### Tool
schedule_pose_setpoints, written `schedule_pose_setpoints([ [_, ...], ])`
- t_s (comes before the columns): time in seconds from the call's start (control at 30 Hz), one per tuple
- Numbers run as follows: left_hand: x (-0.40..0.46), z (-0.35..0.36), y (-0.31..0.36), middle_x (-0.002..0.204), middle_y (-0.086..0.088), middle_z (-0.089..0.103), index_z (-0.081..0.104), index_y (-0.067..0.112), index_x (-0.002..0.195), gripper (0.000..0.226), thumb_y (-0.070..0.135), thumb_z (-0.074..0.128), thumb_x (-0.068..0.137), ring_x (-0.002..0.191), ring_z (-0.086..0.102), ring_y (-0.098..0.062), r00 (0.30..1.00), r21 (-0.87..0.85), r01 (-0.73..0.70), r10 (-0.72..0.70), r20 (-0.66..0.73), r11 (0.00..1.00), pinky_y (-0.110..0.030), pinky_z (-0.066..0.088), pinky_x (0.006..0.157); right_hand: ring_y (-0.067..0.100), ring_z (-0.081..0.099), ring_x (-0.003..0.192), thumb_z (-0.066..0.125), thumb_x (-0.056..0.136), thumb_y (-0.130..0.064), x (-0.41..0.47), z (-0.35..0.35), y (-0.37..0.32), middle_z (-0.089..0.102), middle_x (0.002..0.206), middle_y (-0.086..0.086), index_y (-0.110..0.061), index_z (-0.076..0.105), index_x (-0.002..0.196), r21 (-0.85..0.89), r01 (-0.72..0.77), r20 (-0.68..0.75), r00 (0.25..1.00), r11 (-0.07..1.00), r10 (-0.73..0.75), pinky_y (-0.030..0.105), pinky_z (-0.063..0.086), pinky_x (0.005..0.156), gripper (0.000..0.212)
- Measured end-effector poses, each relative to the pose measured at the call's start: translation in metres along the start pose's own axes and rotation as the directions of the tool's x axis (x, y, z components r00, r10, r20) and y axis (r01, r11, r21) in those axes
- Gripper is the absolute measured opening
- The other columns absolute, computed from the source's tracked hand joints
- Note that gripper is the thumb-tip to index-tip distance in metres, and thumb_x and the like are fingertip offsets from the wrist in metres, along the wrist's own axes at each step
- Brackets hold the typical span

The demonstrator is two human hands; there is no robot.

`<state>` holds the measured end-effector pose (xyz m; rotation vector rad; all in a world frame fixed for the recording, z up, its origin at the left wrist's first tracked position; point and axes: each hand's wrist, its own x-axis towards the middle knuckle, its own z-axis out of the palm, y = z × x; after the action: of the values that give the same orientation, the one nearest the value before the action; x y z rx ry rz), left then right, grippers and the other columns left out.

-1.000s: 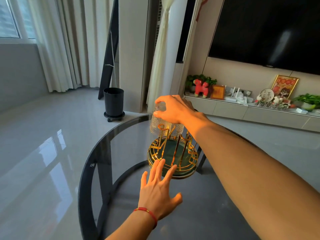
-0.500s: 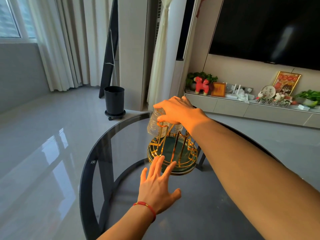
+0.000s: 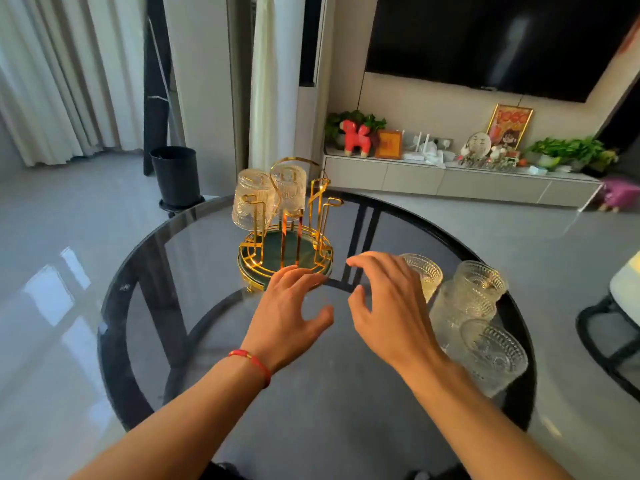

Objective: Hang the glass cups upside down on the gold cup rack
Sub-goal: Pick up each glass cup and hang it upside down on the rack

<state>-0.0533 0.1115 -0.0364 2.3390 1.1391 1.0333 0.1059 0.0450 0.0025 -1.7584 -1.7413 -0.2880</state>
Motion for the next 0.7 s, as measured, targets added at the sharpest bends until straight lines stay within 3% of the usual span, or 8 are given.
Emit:
schedule_pose_setpoints([
  [0.17, -0.017, 0.005, 0.042, 0.141, 0.004, 0.054, 0.055, 0.024, 0.138, 0.051, 0.044, 0.065, 0.091, 0.142, 0.029, -0.016, 0.976, -0.003, -0.087, 0.086, 0.202, 0.996, -0.028, 0.024, 0.113, 0.029, 0.057, 0.123, 0.065, 0.087, -0.020, -0.039, -0.039, 0.025, 0.065, 0.128, 0.005, -0.015, 0.066, 0.127, -0.180, -0.041, 0.104, 0.993, 0.983, 0.060, 0.052, 0.038, 0.110, 0.040],
  [0.23, -0.023, 0.004, 0.054, 0.141, 0.003, 0.054, 0.054, 0.025, 0.139, 0.052, 0.044, 0.064, 0.092, 0.142, 0.030, -0.017, 0.965, 0.028, -0.117, 0.107, 0.239, 0.993, -0.029, 0.026, 0.113, 0.031, 0.051, 0.128, 0.066, 0.088, -0.029, -0.049, -0.056, 0.035, 0.059, 0.135, 0.007, -0.017, 0.063, 0.131, -0.262, -0.113, 0.106, 0.984, 0.958, 0.145, 0.053, 0.034, 0.112, 0.045],
  [0.33, -0.030, 0.005, 0.067, 0.141, 0.000, 0.055, 0.054, 0.023, 0.139, 0.053, 0.038, 0.068, 0.090, 0.141, 0.032, -0.019, 0.958, 0.077, -0.170, 0.147, 0.245, 0.982, -0.027, 0.025, 0.112, 0.037, 0.045, 0.132, 0.071, 0.086, -0.041, -0.070, -0.074, 0.052, 0.048, 0.146, 0.015, -0.015, 0.051, 0.142, -0.297, -0.283, 0.077, 0.945, 0.912, 0.318, 0.054, 0.040, 0.108, 0.065],
  [0.47, -0.037, 0.012, 0.076, 0.139, 0.002, 0.057, 0.056, 0.027, 0.136, 0.051, 0.037, 0.071, 0.088, 0.132, 0.042, -0.013, 0.948, 0.001, -0.132, 0.126, 0.292, 0.991, -0.018, 0.026, 0.103, 0.037, 0.042, 0.132, 0.078, 0.082, -0.047, -0.093, -0.080, 0.067, 0.041, 0.145, 0.020, -0.012, 0.029, 0.154, -0.088, -0.507, 0.099, 0.852, 0.857, 0.514, 0.046, 0.045, 0.104, 0.094],
  [0.6, -0.038, 0.021, 0.081, 0.131, 0.006, 0.061, 0.057, 0.029, 0.133, 0.049, 0.042, 0.071, 0.087, 0.109, 0.047, -0.001, 0.948, -0.068, -0.092, 0.109, 0.300, 0.993, -0.025, 0.042, 0.096, 0.028, 0.054, 0.118, 0.083, 0.080, -0.040, -0.098, -0.083, 0.078, 0.050, 0.139, 0.016, -0.019, 0.029, 0.148, 0.073, -0.615, 0.133, 0.787, 0.785, 0.603, 0.032, 0.046, 0.086, 0.090],
  [0.7, -0.040, 0.027, 0.084, 0.130, 0.003, 0.062, 0.056, 0.029, 0.134, 0.058, 0.042, 0.077, 0.081, 0.111, 0.052, -0.005, 0.943, -0.075, -0.100, 0.119, 0.311, 0.992, -0.033, 0.050, 0.100, 0.027, 0.061, 0.116, 0.090, 0.070, -0.046, -0.096, -0.089, 0.078, 0.057, 0.134, 0.009, -0.023, 0.035, 0.139, 0.095, -0.598, 0.102, 0.801, 0.796, 0.590, 0.044, 0.057, 0.092, 0.091],
])
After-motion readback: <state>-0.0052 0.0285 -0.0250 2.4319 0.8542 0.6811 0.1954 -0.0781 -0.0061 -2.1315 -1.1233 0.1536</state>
